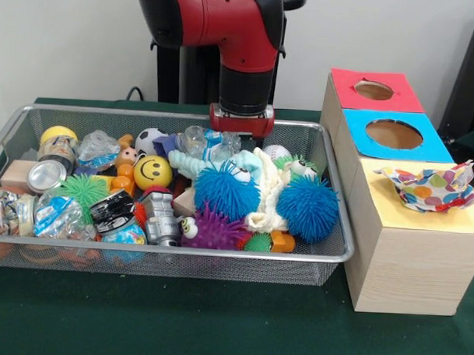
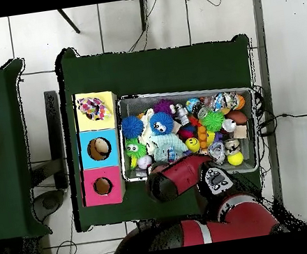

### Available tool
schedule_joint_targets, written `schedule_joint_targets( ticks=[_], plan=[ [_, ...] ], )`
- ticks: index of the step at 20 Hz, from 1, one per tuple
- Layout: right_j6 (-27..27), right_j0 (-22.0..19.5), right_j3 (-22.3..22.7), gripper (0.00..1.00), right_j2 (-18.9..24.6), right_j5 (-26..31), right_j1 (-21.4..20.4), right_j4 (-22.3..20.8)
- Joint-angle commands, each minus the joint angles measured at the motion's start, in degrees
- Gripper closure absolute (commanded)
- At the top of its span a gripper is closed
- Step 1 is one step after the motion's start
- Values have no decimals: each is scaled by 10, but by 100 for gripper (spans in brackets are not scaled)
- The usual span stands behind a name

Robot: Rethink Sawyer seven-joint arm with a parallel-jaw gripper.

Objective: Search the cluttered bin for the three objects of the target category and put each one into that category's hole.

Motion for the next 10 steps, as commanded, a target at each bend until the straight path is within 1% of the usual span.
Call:
schedule_joint_targets(
  ticks=[1, 3, 5, 7, 9, 10],
  plan=[
    [20, -14, -29, 0, 7, 7, -11, -4],
    [35, 4, -27, 0, -8, -4, -21, -2],
    [30, -3, -21, 0, 5, 8, -29, 6],
    [17, -20, -13, 0, 24, 16, -32, 7],
    [10, -33, -12, 0, 34, 18, -27, 6],
    [12, -33, -13, 0, 32, 14, -24, 4]
  ],
)
